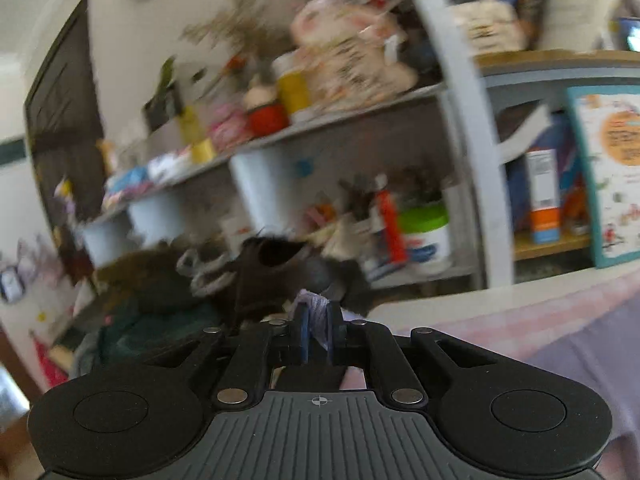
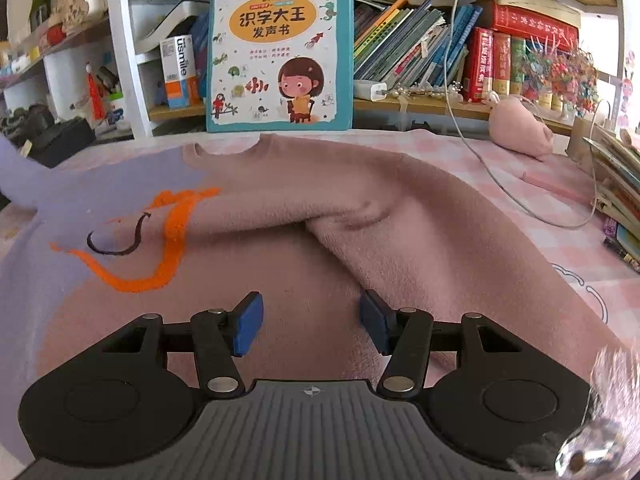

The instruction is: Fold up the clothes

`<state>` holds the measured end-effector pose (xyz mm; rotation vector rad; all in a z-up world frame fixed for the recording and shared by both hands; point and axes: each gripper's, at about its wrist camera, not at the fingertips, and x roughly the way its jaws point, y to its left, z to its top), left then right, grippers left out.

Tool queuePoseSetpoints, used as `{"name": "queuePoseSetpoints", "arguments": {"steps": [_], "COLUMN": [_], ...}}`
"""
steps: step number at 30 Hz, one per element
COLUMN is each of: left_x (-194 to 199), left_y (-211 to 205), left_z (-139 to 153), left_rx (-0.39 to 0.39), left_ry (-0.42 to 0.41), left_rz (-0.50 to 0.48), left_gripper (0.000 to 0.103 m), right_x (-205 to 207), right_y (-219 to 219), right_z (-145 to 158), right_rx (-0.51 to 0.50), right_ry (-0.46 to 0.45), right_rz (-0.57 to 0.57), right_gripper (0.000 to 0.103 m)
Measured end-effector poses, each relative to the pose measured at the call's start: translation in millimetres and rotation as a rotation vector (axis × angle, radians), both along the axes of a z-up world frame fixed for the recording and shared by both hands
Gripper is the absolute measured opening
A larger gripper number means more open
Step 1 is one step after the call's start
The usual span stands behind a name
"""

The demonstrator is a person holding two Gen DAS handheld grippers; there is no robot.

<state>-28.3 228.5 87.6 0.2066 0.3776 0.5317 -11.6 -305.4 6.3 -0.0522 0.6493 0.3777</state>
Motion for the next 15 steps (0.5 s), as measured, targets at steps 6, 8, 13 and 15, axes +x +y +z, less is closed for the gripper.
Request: {"name": "queuePoseSetpoints", "arguments": {"steps": [6,8,13,15], "left_x": [-7,-9,-20,-21], "left_y": [12,7,-40,-69], "left_z": [-22,-26,-33,-39], "left_rx": [-0.019,-0.008,-0.09,-0.111], "left_ry": [0.108,0.122,0.103,0.121], "left_rz": [0.046,0.069,-0.118,-0.25], "left_gripper": [0.017,0.022,0.03,0.032], "right_x": [-1,-1,-4,-8], "right_y": [-1,1,1,-2], "right_z": [-1,0,3,5], "right_rx": [-0.009,-0.018,-0.039,-0.047], "right_ry": [0.0,0.001,0.013,0.022], "right_rz": [-0.003,-0.004,-0.01,-0.025], "right_gripper": [0.052,0.052,0.052,0.052]}}
